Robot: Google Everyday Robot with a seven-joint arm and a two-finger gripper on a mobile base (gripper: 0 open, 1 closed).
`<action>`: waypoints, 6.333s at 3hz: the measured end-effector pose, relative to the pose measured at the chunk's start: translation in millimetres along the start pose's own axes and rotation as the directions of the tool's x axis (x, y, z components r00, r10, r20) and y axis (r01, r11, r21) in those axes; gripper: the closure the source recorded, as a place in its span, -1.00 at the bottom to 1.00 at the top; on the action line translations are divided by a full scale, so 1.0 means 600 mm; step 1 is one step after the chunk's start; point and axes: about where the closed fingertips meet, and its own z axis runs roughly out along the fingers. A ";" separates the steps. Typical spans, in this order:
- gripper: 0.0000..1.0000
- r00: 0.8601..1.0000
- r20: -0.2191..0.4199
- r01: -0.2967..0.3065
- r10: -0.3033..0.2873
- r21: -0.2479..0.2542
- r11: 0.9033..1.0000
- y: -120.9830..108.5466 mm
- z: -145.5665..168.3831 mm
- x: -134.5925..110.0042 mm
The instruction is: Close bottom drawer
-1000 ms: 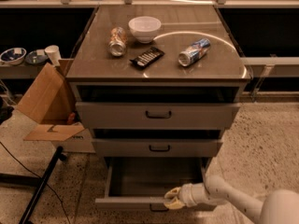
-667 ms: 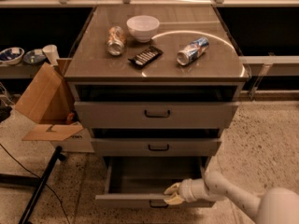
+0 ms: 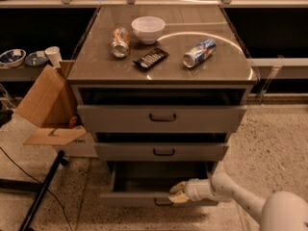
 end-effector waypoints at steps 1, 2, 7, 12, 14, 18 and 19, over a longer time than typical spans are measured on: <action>1.00 1.000 0.000 0.000 0.000 0.000 1.000 0.002 0.000 0.000; 1.00 1.000 0.004 -0.010 0.010 0.049 0.999 -0.028 -0.006 -0.005; 1.00 0.996 0.063 -0.083 0.063 0.399 0.913 -0.233 -0.083 -0.033; 1.00 0.997 0.030 -0.071 0.065 0.290 0.954 -0.113 -0.116 -0.036; 1.00 0.993 -0.074 -0.080 0.091 0.147 0.986 -0.050 -0.065 0.007; 1.00 0.980 -0.059 -0.170 0.188 0.231 0.958 -0.119 -0.024 0.061; 1.00 0.982 -0.044 -0.165 0.183 0.260 0.951 -0.134 -0.034 0.046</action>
Offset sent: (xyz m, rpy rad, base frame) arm 0.1655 -0.1061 0.0357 -0.0861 -0.1995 -0.4606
